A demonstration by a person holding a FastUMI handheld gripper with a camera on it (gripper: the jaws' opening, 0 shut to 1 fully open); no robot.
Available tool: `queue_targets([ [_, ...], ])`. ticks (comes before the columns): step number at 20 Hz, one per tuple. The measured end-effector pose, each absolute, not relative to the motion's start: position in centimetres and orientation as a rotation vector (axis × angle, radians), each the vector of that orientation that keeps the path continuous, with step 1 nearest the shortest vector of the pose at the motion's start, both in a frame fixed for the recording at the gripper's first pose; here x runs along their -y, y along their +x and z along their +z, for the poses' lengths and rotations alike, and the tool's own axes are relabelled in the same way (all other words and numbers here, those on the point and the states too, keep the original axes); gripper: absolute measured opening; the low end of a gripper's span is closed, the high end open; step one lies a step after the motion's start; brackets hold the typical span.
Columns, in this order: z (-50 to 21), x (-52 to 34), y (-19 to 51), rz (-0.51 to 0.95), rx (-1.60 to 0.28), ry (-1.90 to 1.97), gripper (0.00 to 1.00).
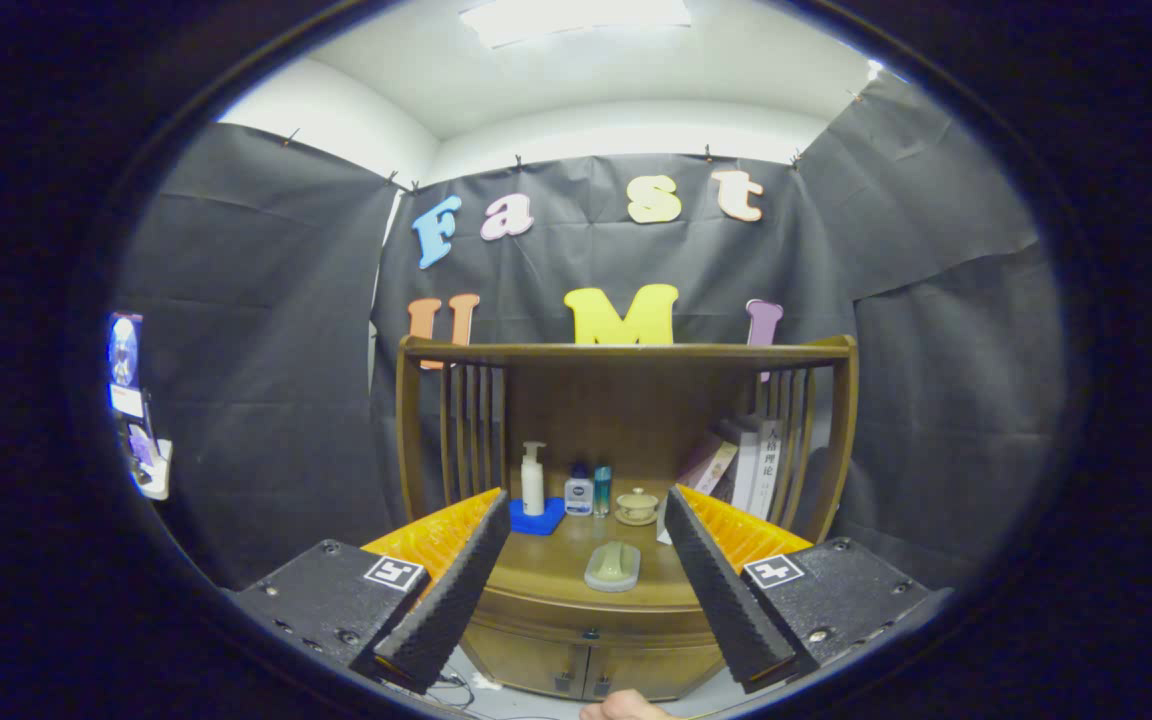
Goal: Pull open the drawer, take out the items inside it, and place them on the countertop above the cabinet.
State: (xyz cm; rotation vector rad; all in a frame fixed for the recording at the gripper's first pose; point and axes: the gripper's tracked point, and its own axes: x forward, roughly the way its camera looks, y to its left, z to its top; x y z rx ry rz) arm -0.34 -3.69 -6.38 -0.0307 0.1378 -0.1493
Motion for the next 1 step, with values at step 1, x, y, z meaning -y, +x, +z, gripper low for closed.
queue_targets([
  [1,-5.73,4.05,-0.88,-0.162,-0.136,-0.029,1.0],
])
